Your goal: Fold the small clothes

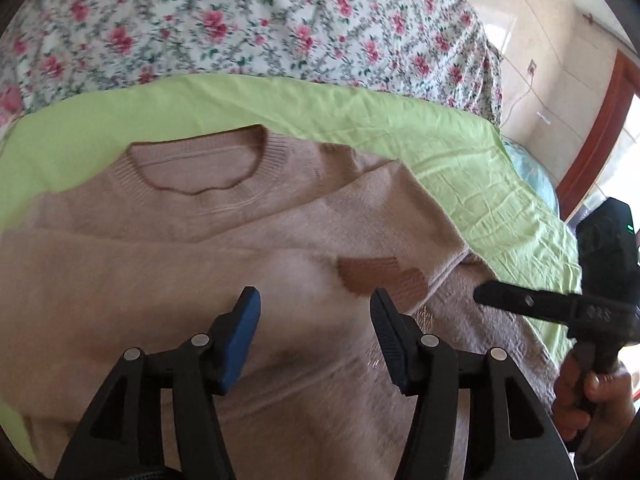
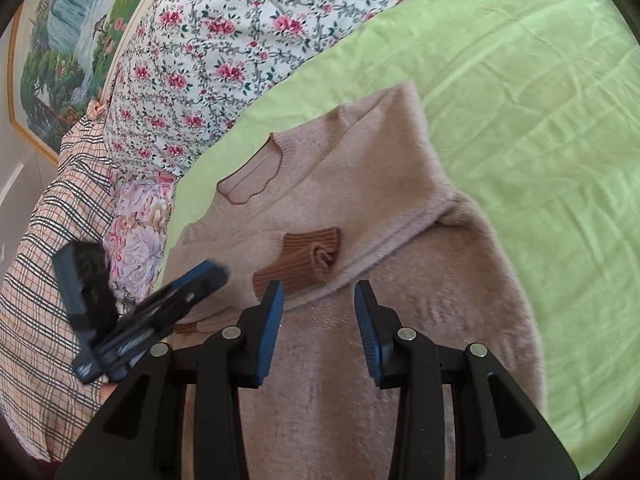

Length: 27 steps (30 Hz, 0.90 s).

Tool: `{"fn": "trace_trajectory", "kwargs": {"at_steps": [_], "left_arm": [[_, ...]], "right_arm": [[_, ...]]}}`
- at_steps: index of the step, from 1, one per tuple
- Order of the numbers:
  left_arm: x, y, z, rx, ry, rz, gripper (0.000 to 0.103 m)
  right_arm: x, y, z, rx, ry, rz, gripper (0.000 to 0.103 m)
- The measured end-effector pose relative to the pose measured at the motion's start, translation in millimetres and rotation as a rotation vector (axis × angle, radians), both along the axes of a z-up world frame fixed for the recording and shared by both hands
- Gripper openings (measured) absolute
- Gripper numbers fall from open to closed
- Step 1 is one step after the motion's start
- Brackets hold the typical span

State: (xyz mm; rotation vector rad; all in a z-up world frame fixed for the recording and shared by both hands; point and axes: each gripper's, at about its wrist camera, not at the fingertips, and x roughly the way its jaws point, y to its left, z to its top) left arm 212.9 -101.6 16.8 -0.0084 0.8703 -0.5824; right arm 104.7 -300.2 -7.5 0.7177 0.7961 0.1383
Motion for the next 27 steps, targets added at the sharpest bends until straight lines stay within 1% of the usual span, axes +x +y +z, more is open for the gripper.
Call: {"fn": "trace_trajectory", "kwargs": {"at_steps": [2,5,6,8,9,11,13,15,16,17,18,20,21,24,26,27], "left_arm": [[-10.1,22.1,3.7,0.012,-0.015,0.036,0.063],[-25.3,68.2,3.2,0.04,-0.028,0.123,0.063],[-29.8,90.7,1.7,0.055,-0.027,0.18,0.063],[-36.3,123.0,-1.1,0.068,-0.022,0.262,0.063],[-39.3,146.2,-4.0,0.072,-0.013,0.329,0.063],[-40.3,174.7,-10.2,0.081,0.005,0.415,0.063],[-36.5,200.9,-18.8,0.107,0.02,0.513,0.063],[-25.3,213.6,-26.8,0.095,0.048,0.539,0.062],[-20.1,215.9,-29.6,0.086,0.061,0.538,0.062],[-14.2,216.9,-32.2,0.078,0.078,0.528,0.062],[-6.2,216.2,-36.4,0.079,0.097,0.513,0.062],[4.5,212.2,-40.7,0.11,0.104,0.503,0.061],[9.9,209.0,-41.7,0.134,0.099,0.502,0.061],[9.9,204.5,-38.3,0.148,0.079,0.505,0.058],[4.6,202.1,-39.3,0.162,0.073,0.522,0.056],[3.8,199.4,-40.5,0.166,0.071,0.523,0.056]], "right_arm": [[10.6,3.7,-1.1,-0.003,0.003,0.015,0.039],[25.3,7.8,-5.4,-0.009,0.018,0.029,0.039],[28.6,7.8,-7.1,-0.011,0.024,0.031,0.039],[38.9,9.8,-11.5,-0.015,0.043,0.04,0.039],[44.8,11.0,-15.1,-0.018,0.063,0.045,0.039],[53.8,16.1,-21.3,-0.014,0.086,0.064,0.043],[61.8,23.6,-24.5,-0.008,0.091,0.084,0.044],[68.1,31.1,-25.3,-0.022,0.084,0.104,0.045],[70.6,34.7,-23.4,-0.036,0.079,0.113,0.041],[72.3,37.1,-19.6,-0.047,0.066,0.119,0.019],[73.1,37.7,-12.3,-0.048,0.04,0.123,0.006],[70.1,34.1,8.5,-0.06,-0.032,0.103,0.007],[64.6,29.3,28.0,-0.082,-0.094,0.081,0.007],[47.2,11.6,64.3,-0.111,-0.2,0.015,0.007],[38.7,-1.0,72.7,-0.131,-0.228,-0.028,0.007],[38.0,-9.4,69.8,-0.137,-0.211,-0.043,0.007]]}}
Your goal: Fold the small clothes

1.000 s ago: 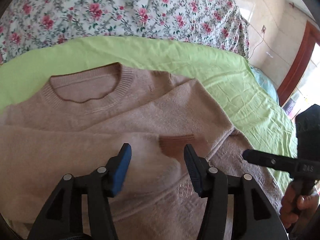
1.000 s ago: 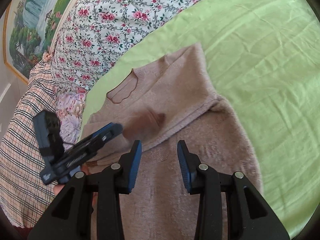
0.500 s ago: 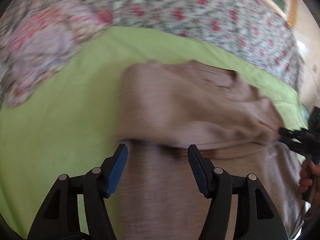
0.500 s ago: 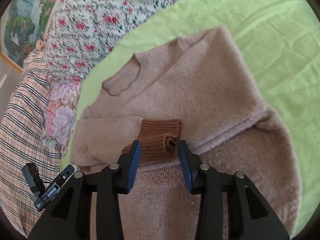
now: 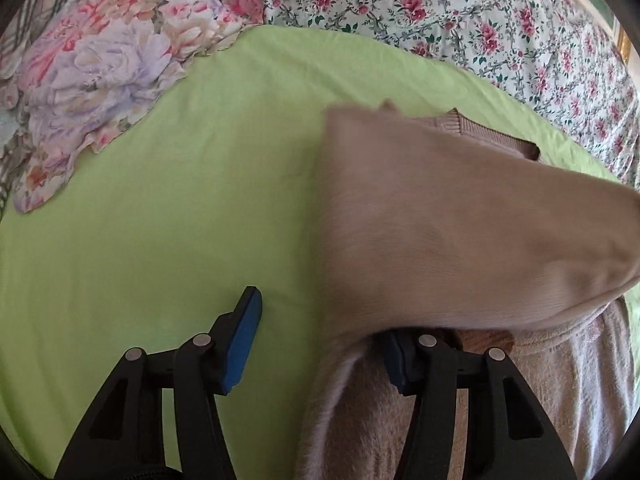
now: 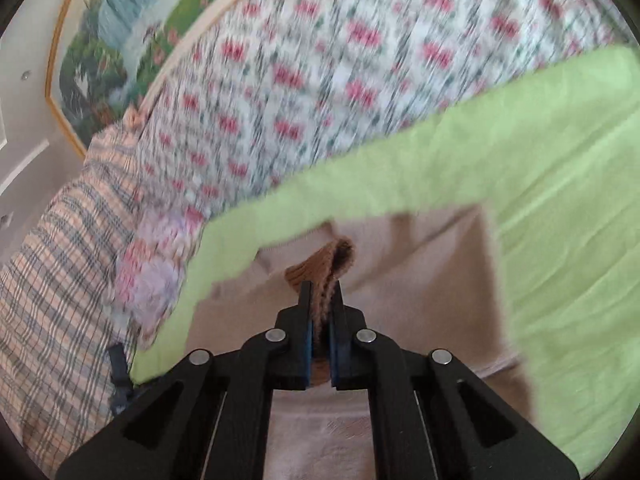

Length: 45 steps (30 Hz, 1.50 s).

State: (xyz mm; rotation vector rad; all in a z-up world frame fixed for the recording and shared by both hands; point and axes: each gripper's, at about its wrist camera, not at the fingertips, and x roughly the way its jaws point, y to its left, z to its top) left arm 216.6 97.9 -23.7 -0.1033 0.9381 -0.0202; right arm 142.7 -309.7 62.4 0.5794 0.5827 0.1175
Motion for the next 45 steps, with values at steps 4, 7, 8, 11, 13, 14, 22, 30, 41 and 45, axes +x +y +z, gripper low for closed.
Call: {"fn": "trace_trajectory", "kwargs": {"at_steps": [4,7,8,11,13,14,22,30,41,45], "left_arm": [[-12.2,-9.1,5.6,0.057,-0.047,0.038,0.023],[-28.6,1.1,25.2,0.02,-0.149,0.162,0.023],[-32.7,3.1,27.1,0.013,-0.159,0.188,0.023],[-28.4,-0.4,11.9,0.034,-0.095,0.169,0.023],[-27.1,0.3,1.5,0.019,-0.046,0.148,0.027],[-28.6,1.7,-1.0,0.008,-0.039,0.139,0.029],[-34.2,10.3,-1.8,-0.026,-0.069,0.164,0.039],[-36.1,15.1,-4.2,-0.084,-0.099,0.178,0.041],[-41.7,24.4,-6.9,-0.17,-0.139,0.172,0.041],[-45.8,27.8,-6.2,-0.207,-0.172,0.167,0.041]], "right_arm": [[8.3,-6.0,-32.4,0.017,0.122,0.013,0.007],[4.0,6.2,-39.0,0.011,0.115,0.045,0.007],[3.4,9.4,-40.4,0.005,0.114,0.051,0.007],[9.4,12.9,-53.5,-0.048,0.18,0.044,0.007],[14.1,8.2,-68.5,-0.055,0.24,0.036,0.007],[14.8,6.3,-73.8,-0.062,0.261,0.033,0.007],[7.9,19.9,-50.6,-0.14,0.266,-0.021,0.021],[115.1,135.9,-23.2,0.055,0.172,0.504,0.07],[234.8,288.3,-74.3,0.047,0.451,0.915,0.071],[250.2,319.0,-93.9,0.252,0.466,1.006,0.071]]}}
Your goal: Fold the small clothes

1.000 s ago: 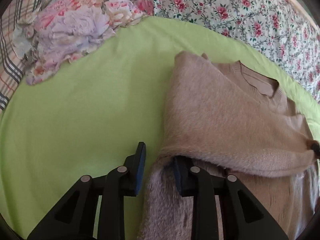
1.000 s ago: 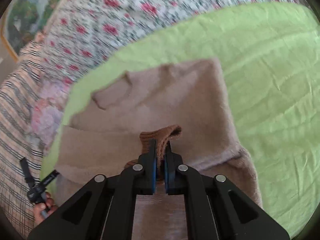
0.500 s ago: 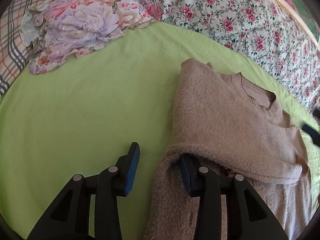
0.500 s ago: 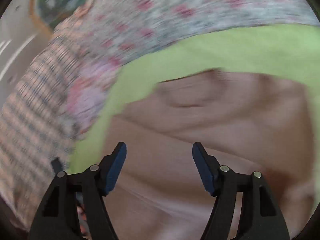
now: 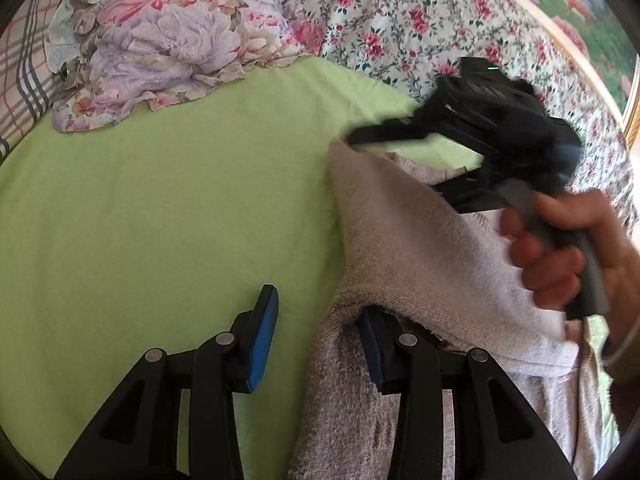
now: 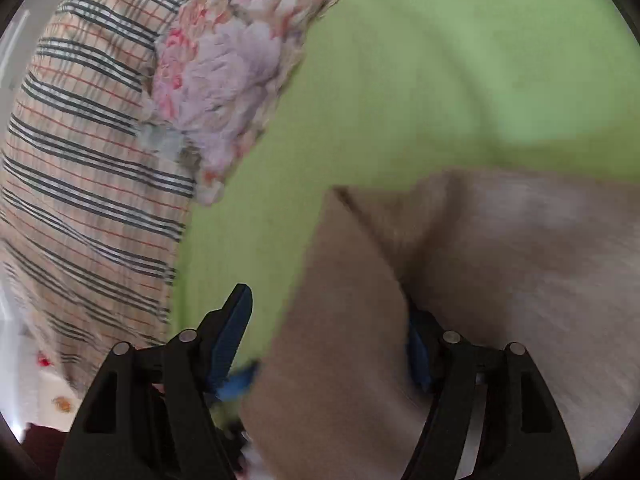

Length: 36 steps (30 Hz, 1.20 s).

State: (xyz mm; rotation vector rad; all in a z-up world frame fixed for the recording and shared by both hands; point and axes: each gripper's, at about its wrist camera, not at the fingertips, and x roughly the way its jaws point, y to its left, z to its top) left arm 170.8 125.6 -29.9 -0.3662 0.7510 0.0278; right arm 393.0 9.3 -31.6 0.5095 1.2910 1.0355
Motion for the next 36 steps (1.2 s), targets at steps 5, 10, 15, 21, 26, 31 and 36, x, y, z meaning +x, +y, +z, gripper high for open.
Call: {"fn": "trace_trajectory", "kwargs": {"at_steps": [5,10,15,21,26,31,36], "left_arm": [[0.3,3.6,-0.9,-0.026,-0.002,-0.003,0.041],[-3.9,6.8,2.5,-0.094,-0.012,-0.071,0.041],[-18.9,0.1,19.6,-0.091,-0.029,-0.155,0.046],[9.6,9.9,33.2,-0.005,0.022,-0.127,0.049],[34.3,14.2,32.1,0.061,0.037,-0.12,0.049],[55.6,4.1,16.6,0.145,0.101,-0.12,0.049],[62.1,-6.5,-1.3,0.232,0.149,-0.115,0.049]], "right_arm": [[18.4,6.8,-8.4,0.112,0.006,-0.135,0.071],[-1.5,-37.3,17.2,0.089,-0.11,-0.253,0.071],[-53.7,-121.3,48.3,-0.052,-0.238,-0.405,0.071],[-135.5,-229.6,63.0,-0.252,-0.322,-0.664,0.071],[-209.2,-307.6,50.1,-0.389,-0.278,-0.827,0.067],[-228.2,-316.3,27.4,-0.457,-0.237,-0.817,0.059],[-223.6,-296.9,8.0,-0.536,-0.224,-0.778,0.023]]}}
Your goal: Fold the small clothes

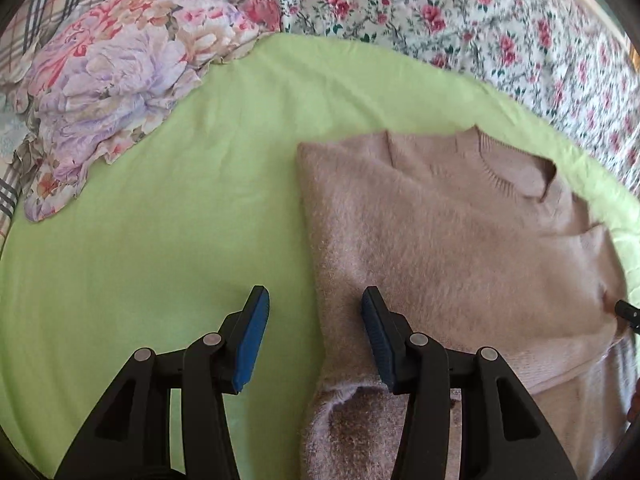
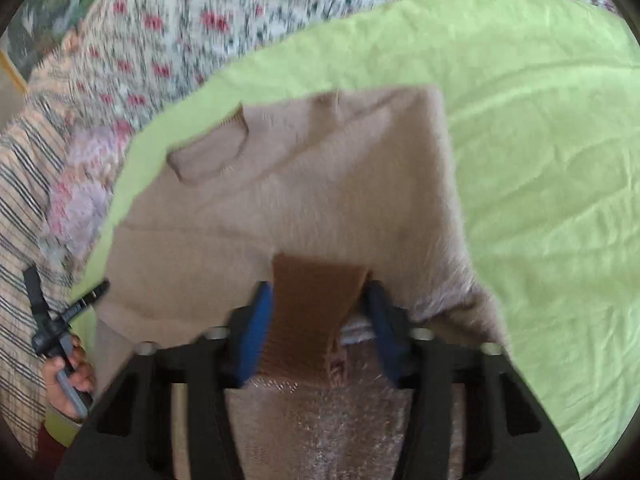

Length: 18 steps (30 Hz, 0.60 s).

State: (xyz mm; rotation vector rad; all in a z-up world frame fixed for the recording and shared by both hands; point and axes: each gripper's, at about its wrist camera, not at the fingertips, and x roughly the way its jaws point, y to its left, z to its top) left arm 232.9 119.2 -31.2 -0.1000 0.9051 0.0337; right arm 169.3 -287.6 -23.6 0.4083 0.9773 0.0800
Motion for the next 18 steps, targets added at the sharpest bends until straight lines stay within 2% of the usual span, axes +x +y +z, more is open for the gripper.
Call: {"fn": "trace_trajectory", "kwargs": {"at_steps": [1,6,8,11,13,16,18], "left_arm": [[-0.3,-1.1,0.3,0.009,-0.002,-0.001,0.049],[-1.6,-4.9,9.2,0.037,-0.015,-0.01,0.049],[0.0,-7.4,7.2,0.06,-0.009,-0.006,0.051],[-0.4,-11.5,1.7,0.092,0.0,0.006,0.051],[-1.9,-12.6,2.3,0.1,-0.006,0.007,0.051],[-3.4,-12.2,1.7,0.1,-0.013,-0.001,0.051],[-2.6,-12.3,-0.4,0.105,-0.013,-0.001,0.053]], "right_arm": [[0.3,1.2,4.1,0.009,-0.016,0.011,0.005],[-7.7,-3.7,59.4,-0.044,-0.223,-0.027,0.005],[0.8,-5.6,54.7,-0.064,-0.197,-0.031,0.005],[11.7,-3.4,26.1,-0.088,-0.099,-0.026,0.005],[9.4,-2.7,17.8,-0.097,-0.07,-0.018,0.005],[0.6,-7.8,20.8,-0.083,-0.105,-0.046,0.005],[5.1,-5.3,16.8,-0.124,-0.084,-0.039,0.005]]}}
